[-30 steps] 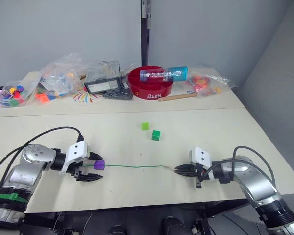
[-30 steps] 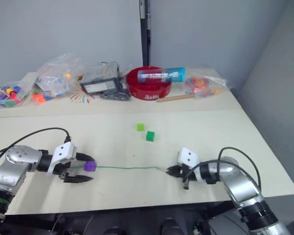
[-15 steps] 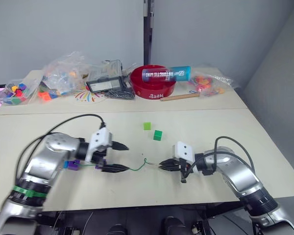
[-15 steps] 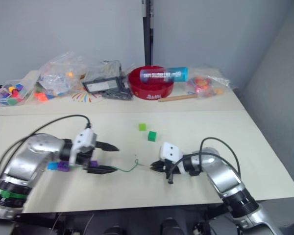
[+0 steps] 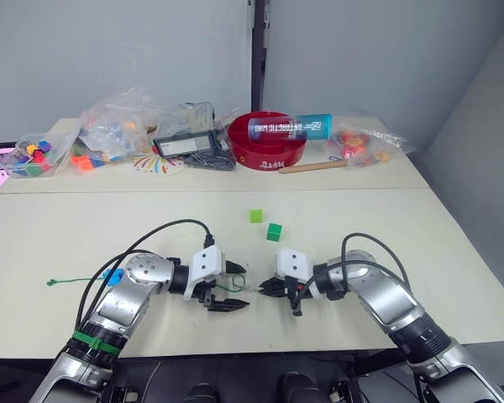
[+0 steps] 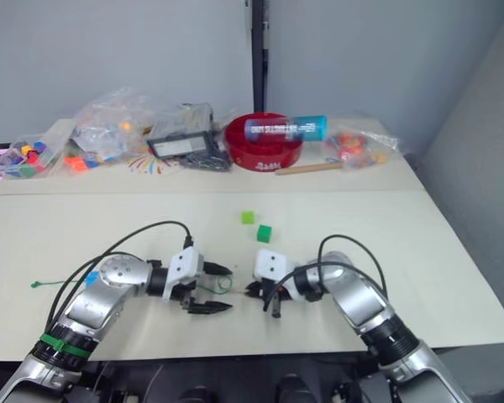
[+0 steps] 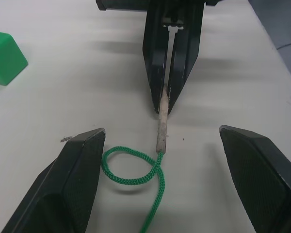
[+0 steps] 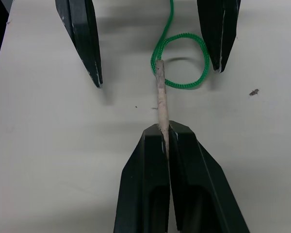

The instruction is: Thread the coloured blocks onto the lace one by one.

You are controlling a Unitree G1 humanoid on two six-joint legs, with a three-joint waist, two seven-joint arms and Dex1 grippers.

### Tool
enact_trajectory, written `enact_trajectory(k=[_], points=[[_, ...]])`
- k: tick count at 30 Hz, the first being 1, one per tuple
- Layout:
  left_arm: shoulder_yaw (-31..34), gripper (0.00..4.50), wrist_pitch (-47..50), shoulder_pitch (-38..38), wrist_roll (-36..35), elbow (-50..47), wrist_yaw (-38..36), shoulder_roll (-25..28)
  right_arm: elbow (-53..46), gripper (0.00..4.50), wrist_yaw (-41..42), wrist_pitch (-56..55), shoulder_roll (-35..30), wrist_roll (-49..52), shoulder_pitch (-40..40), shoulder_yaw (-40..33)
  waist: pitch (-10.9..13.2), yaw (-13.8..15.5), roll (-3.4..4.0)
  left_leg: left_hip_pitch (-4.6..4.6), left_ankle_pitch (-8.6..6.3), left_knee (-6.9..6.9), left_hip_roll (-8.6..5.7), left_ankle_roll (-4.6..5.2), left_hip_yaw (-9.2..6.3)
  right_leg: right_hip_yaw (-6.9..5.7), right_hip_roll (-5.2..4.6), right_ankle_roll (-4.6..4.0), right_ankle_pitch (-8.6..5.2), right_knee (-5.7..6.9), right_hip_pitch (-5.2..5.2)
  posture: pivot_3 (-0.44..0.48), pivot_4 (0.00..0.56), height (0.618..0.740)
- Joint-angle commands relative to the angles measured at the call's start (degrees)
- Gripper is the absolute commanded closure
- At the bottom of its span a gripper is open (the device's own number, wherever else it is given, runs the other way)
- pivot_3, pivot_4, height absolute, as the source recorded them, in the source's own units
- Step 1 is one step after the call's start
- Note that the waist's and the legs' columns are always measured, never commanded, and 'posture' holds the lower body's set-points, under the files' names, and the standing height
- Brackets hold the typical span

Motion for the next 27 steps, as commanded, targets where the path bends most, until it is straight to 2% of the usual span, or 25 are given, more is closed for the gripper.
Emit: enact_trajectory(k=[1, 3, 6, 15, 16, 27], points=[[0.1, 0.55, -2.2, -0.1, 0.2, 1.0, -0.3, -0.2, -0.7, 4.50, 0.3, -0.3, 0.1, 0.0, -1.1, -0.5, 0.0, 0.0, 0.00, 0.00, 0.00, 0.00, 0.00, 0.00, 0.00, 0.00, 0.00, 0.00, 0.00, 0.00, 0.00, 0.000, 0.150, 0.731], [0.3, 0.55, -2.3, -0.2, 0.2, 1.6, 0.2, -0.6, -0.8, 4.50, 0.4, -0.3, 0.1, 0.1, -1.1, -0.5, 0.0, 0.0, 0.00, 0.00, 0.00, 0.00, 0.01, 0.00, 0.00, -0.01, 0.00, 0.00, 0.00, 0.00, 0.00, 0.000, 0.150, 0.731], [0.3, 1.32, -2.6, -0.1, 0.3, 2.2, 0.2, -0.9, -0.8, 4.50, 0.3, -0.2, 0.1, 0.1, -1.1, -0.6, 0.0, 0.0, 0.00, 0.00, 0.00, 0.00, 0.00, 0.00, 0.00, -0.01, 0.00, 0.00, 0.00, 0.00, 0.00, 0.000, 0.150, 0.731], [0.3, 4.31, -3.3, -0.4, 0.4, 3.1, 0.6, -1.3, -0.7, 4.50, 0.3, -0.2, 0.2, 0.1, -1.2, -0.7, 0.0, 0.0, 0.00, 0.00, 0.00, 0.00, 0.01, 0.00, -0.01, -0.01, 0.00, 0.00, 0.00, 0.01, 0.00, 0.000, 0.150, 0.731], [0.3, 4.48, -3.3, -0.5, 0.4, 3.1, 0.7, -1.4, -0.7, 4.50, 0.4, -0.2, 0.2, 0.1, -1.2, -0.7, 0.0, 0.0, 0.00, 0.00, 0.00, 0.00, 0.00, 0.00, -0.01, -0.02, 0.00, 0.00, 0.00, 0.01, 0.00, 0.000, 0.150, 0.731], [0.7, 4.48, -3.1, -0.7, 0.5, 3.0, 1.4, -2.3, -1.6, 4.50, 1.1, 0.5, 0.1, 0.4, -0.6, -0.4, 0.0, 0.0, 0.00, 0.00, 0.00, 0.00, 0.00, 0.00, -0.01, -0.02, 0.00, 0.00, 0.00, 0.01, 0.00, 0.000, 0.150, 0.731]])
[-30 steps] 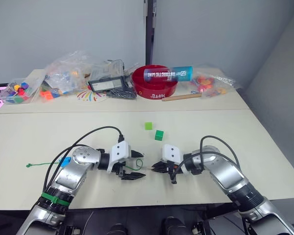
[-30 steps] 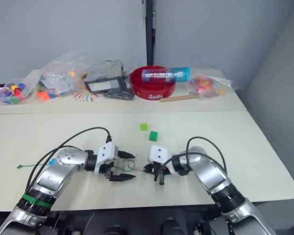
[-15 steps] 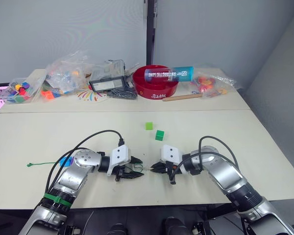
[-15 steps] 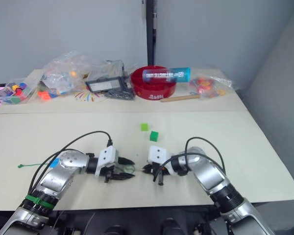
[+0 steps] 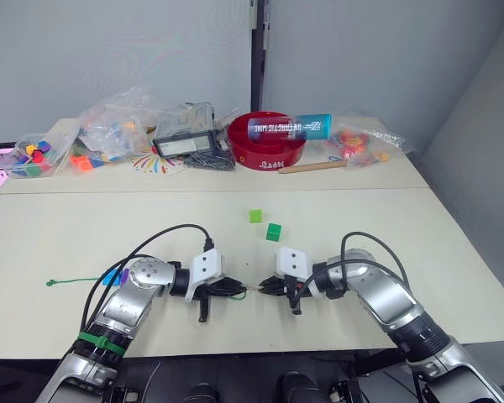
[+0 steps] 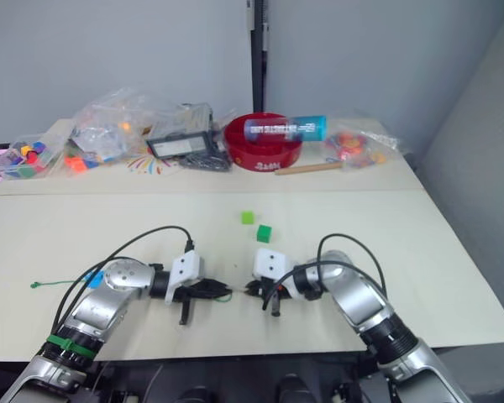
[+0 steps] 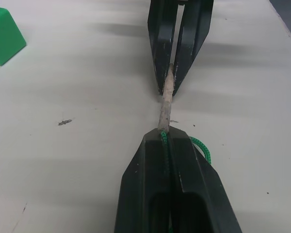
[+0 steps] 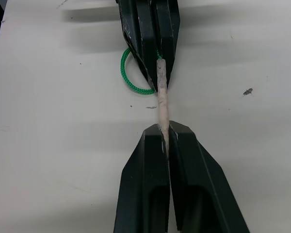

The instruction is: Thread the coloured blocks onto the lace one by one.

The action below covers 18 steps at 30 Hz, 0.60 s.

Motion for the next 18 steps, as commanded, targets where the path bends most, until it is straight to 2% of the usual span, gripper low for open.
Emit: enact_trajectory(k=[1, 12, 13, 16, 17, 18], points=[[0.8, 4.48, -0.8, -0.7, -0.6, -1.4, 0.3, -0.4, -1.9, 4.50, 0.9, 0.4, 0.1, 1.0, -0.1, -0.2, 0.0, 0.0, 0.00, 0.00, 0.00, 0.00, 0.00, 0.00, 0.00, 0.00, 0.00, 0.00, 0.00, 0.00, 0.00, 0.000, 0.150, 0.731], [1.8, 4.48, 3.2, -0.9, -2.3, -2.7, -1.1, 0.8, -1.6, 4.50, 0.9, 0.1, 0.1, 0.6, -0.1, -0.3, 0.0, 0.0, 0.00, 0.00, 0.00, 0.00, 0.00, 0.00, 0.00, 0.00, 0.00, 0.00, 0.00, 0.00, 0.00, 0.000, 0.150, 0.731], [1.8, 3.90, 2.6, -1.3, -1.8, -2.3, -0.5, 0.6, -1.7, 4.50, 0.9, 0.1, 0.1, 0.6, -0.1, -0.3, 0.0, 0.0, 0.00, 0.00, 0.00, 0.00, 0.00, 0.00, 0.00, 0.00, 0.00, 0.00, 0.00, 0.00, 0.00, 0.000, 0.150, 0.731], [1.4, 2.94, 2.2, -1.4, -1.4, -2.5, -0.4, 0.6, -1.8, 4.50, 0.8, 0.2, 0.1, 0.5, 0.1, -0.3, 0.0, 0.0, 0.00, 0.00, 0.00, 0.00, 0.00, 0.00, -0.01, -0.01, 0.00, 0.00, 0.00, 0.00, 0.00, 0.000, 0.150, 0.731], [1.4, 2.66, 2.5, -1.2, -1.8, -2.7, -0.6, 0.6, -1.8, 4.50, 0.8, 0.2, 0.1, 0.5, 0.1, -0.3, 0.0, 0.0, 0.00, 0.00, 0.00, 0.00, 0.00, 0.00, -0.01, -0.01, 0.00, 0.00, 0.00, 0.00, 0.00, 0.000, 0.150, 0.731], [1.4, 2.66, 2.7, -1.2, -2.0, -2.9, -0.7, 0.5, -1.9, 4.50, 0.8, 0.3, 0.1, 0.5, 0.2, -0.3, 0.0, 0.0, 0.00, 0.00, 0.00, 0.00, 0.00, 0.00, 0.00, -0.01, 0.00, 0.00, 0.00, 0.00, 0.00, 0.000, 0.150, 0.731]])
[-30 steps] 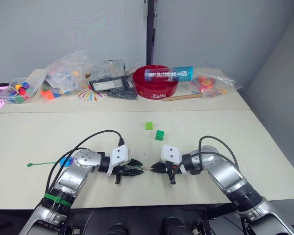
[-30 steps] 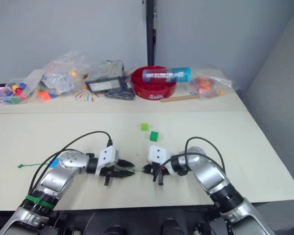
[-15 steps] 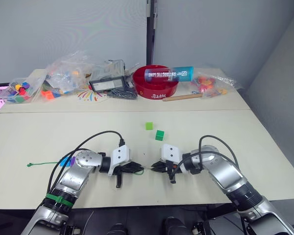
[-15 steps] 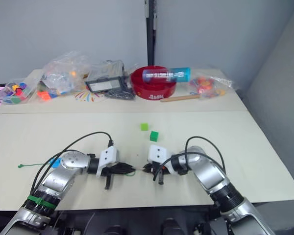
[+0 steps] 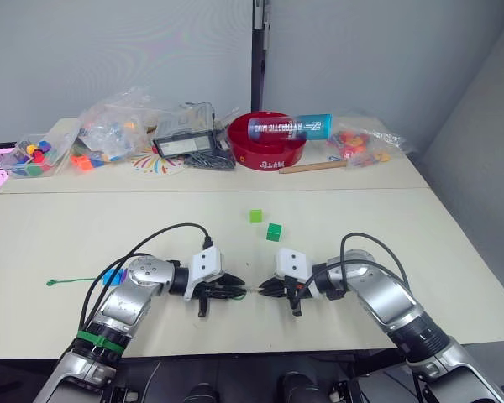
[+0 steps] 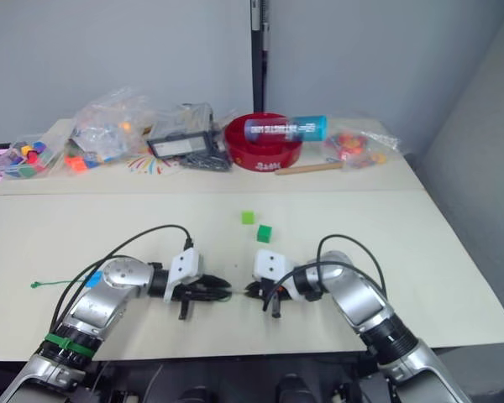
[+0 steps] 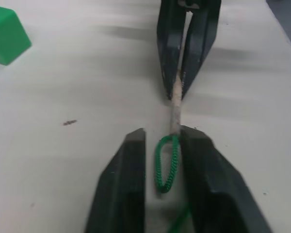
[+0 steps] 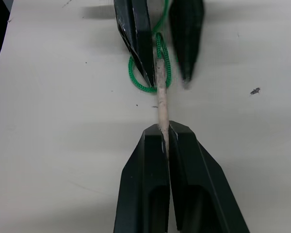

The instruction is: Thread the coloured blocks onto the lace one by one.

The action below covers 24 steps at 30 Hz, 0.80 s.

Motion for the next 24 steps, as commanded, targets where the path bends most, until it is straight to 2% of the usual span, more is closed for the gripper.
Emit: enact_trajectory(k=[1, 11, 14, 17, 24], points=[[0.8, 2.66, 0.1, -0.3, -1.2, -2.1, -0.3, 0.0, -2.0, 4.50, 0.1, 0.2, 0.0, 0.5, 0.0, -0.3, 0.0, 0.0, 0.00, 0.00, 0.00, 0.00, 0.00, 0.00, 0.00, -0.01, 0.00, 0.00, 0.00, 0.00, 0.00, 0.000, 0.150, 0.731], [0.3, 2.66, 0.4, -0.5, -1.3, -2.4, -0.5, -1.2, -2.3, 4.50, 0.0, 0.6, -0.1, 0.6, 0.3, -0.5, 0.0, 0.0, 0.00, 0.00, 0.00, 0.00, 0.00, 0.00, -0.01, -0.01, 0.00, 0.00, 0.00, 0.00, 0.00, 0.000, 0.150, 0.731], [0.1, 3.46, 0.6, -0.4, -1.3, -2.5, -0.9, -1.3, -2.2, 4.50, 0.0, 0.6, -0.1, 0.6, 0.2, -0.6, 0.0, 0.0, 0.00, 0.00, 0.00, 0.00, 0.00, 0.00, -0.01, -0.01, 0.00, 0.00, 0.00, 0.00, 0.00, 0.000, 0.150, 0.731], [0.0, 4.48, 0.8, -0.2, -1.3, -2.7, -1.3, -1.2, -2.4, 4.50, -0.1, 0.7, -0.1, 0.6, 0.3, -0.6, 0.0, 0.0, 0.00, 0.00, 0.00, 0.00, 0.00, 0.00, -0.01, -0.01, 0.00, 0.00, 0.00, 0.00, 0.00, 0.000, 0.150, 0.731], [0.3, 4.48, 1.1, 0.1, -1.6, -2.9, -1.4, -1.4, -2.3, 4.50, 0.0, 0.9, -0.2, 0.6, 0.2, -0.6, 0.0, 0.0, 0.00, 0.00, 0.00, 0.00, 0.00, 0.00, -0.01, 0.00, 0.00, 0.00, 0.00, 0.00, 0.00, 0.000, 0.150, 0.731]])
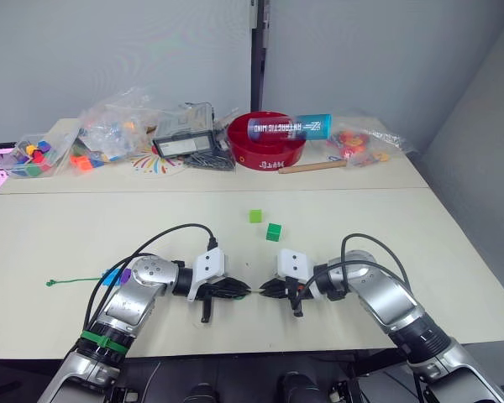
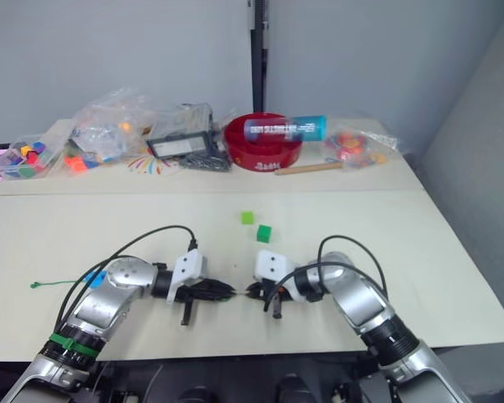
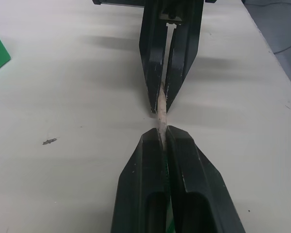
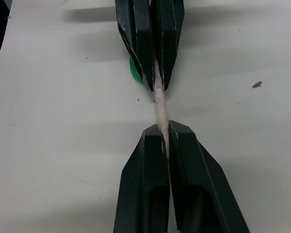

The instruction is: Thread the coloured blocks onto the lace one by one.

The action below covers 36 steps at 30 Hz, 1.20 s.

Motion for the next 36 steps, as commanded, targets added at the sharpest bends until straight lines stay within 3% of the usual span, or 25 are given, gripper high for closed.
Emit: enact_trajectory(k=[1, 4, 12, 17, 28, 36], points=[[1.0, 4.48, 0.0, -0.2, -1.4, -1.8, 0.3, -0.2, -2.2, 4.50, 0.2, 0.6, 0.0, 0.7, -0.1, -0.4, 0.0, 0.0, 0.00, 0.00, 0.00, 0.00, 0.00, 0.00, 0.00, -0.01, 0.00, 0.00, 0.00, 0.00, 0.00, 0.000, 0.150, 0.731], [1.4, 4.48, 0.3, -0.1, -1.7, -2.0, 0.2, 0.1, -2.4, 4.50, 0.0, 0.9, 0.3, 1.1, 0.0, -0.7, 0.0, 0.0, 0.00, 0.00, 0.00, 0.00, 0.00, 0.00, 0.00, 0.00, 0.00, 0.00, 0.00, 0.00, 0.00, 0.000, 0.150, 0.731], [3.4, 4.50, 1.2, 0.6, -2.9, -2.1, -0.1, 2.0, -7.8, 1.81, -2.9, 8.5, 0.5, 9.3, 3.1, -9.8, 0.0, 0.1, 0.00, -0.01, 0.00, 0.00, 0.00, 0.00, -0.03, -0.01, -0.02, 0.00, 0.00, 0.00, 0.00, 0.000, 0.150, 0.731], [4.1, 4.50, 2.7, 1.7, -3.6, -3.3, 0.8, 3.0, -2.9, 0.09, -8.6, 8.0, -0.1, 10.4, 1.8, -17.9, 0.0, 0.1, 0.00, -0.01, 0.00, 0.00, 0.00, 0.00, -0.02, -0.01, -0.02, 0.00, 0.00, -0.01, 0.02, 0.000, 0.150, 0.731], [5.3, 4.50, 4.1, 3.1, -3.8, -5.2, 2.4, 3.2, 21.1, 0.04, -15.4, -3.9, 6.0, 3.7, -10.6, -16.5, 0.0, -0.2, 0.01, 0.01, 0.00, -0.01, 0.02, 0.00, 0.01, 0.00, 0.00, -0.01, 0.01, 0.00, 0.01, 0.000, 0.150, 0.731], [6.0, 4.50, 5.0, 4.1, -4.1, -7.2, 3.5, 3.5, 31.1, 0.04, -14.3, -9.9, 10.4, 2.8, -13.9, -16.0, 0.0, -0.1, 0.02, -0.01, 0.00, -0.01, 0.02, 0.00, 0.01, -0.01, -0.03, -0.01, 0.02, 0.00, 0.01, 0.000, 0.150, 0.731]])
